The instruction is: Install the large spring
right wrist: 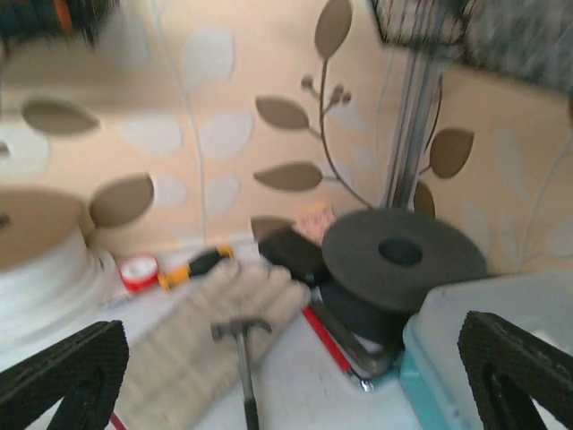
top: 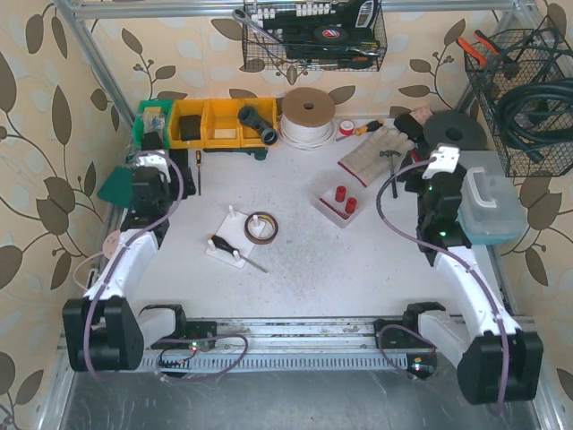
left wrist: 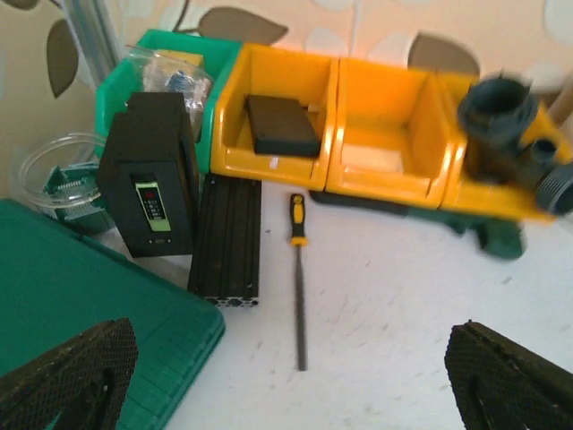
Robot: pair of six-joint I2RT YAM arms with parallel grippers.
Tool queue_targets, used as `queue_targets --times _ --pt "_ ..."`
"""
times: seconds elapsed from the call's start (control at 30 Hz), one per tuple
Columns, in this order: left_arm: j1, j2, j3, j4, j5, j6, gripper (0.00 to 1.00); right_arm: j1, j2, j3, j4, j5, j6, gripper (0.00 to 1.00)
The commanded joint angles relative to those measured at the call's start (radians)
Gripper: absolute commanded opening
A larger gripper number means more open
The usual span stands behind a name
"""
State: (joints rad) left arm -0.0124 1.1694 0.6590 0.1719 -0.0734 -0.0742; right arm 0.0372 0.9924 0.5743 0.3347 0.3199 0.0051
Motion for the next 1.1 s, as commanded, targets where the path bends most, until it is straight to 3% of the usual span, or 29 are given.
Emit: queue_targets --times 0.0,0.1,0.2,0.27,0.37,0.5,0.67,0.83,1.07 --pt "0.007 -0.086 0.178 -0.405 0.025 -0.267 0.96 0.002 -0.054 0.209 -0.469 -0.003 0.246 1.00" --pt "0.006 -0.111 0.234 -0.516 0.083 -0.414 0.96 0.001 0.023 0.401 -0.791 -0.055 0.338 1.00" --pt "0.008 -0.126 0.210 -0.554 0.157 -0.562 0.96 -0.012 0.123 0.496 -0.938 -0.138 0.375 1.00" --pt "0.008 -0.116 0.225 -0.600 0.206 -0.584 0.95 -0.023 0.163 0.501 -0.937 -0.284 0.345 1.00" --pt "0.008 -0.096 0.239 -0.671 0.286 -0.594 0.89 -0.009 0.163 0.448 -0.863 -0.386 0.356 0.98" --pt "-0.018 -0.068 0.197 -0.649 0.437 -0.501 0.74 0.118 0.160 0.391 -0.824 -0.309 0.358 0.93" --pt "-0.173 -0.005 0.255 -0.784 0.237 -0.388 0.61 0.321 0.145 0.305 -0.752 -0.150 0.308 0.92" --pt "-0.301 0.056 0.276 -0.760 0.151 -0.388 0.40 0.377 0.100 0.188 -0.602 -0.126 0.295 0.90" --pt "-0.443 0.178 0.311 -0.733 0.053 -0.386 0.36 0.420 0.044 0.131 -0.559 0.006 0.304 0.90"
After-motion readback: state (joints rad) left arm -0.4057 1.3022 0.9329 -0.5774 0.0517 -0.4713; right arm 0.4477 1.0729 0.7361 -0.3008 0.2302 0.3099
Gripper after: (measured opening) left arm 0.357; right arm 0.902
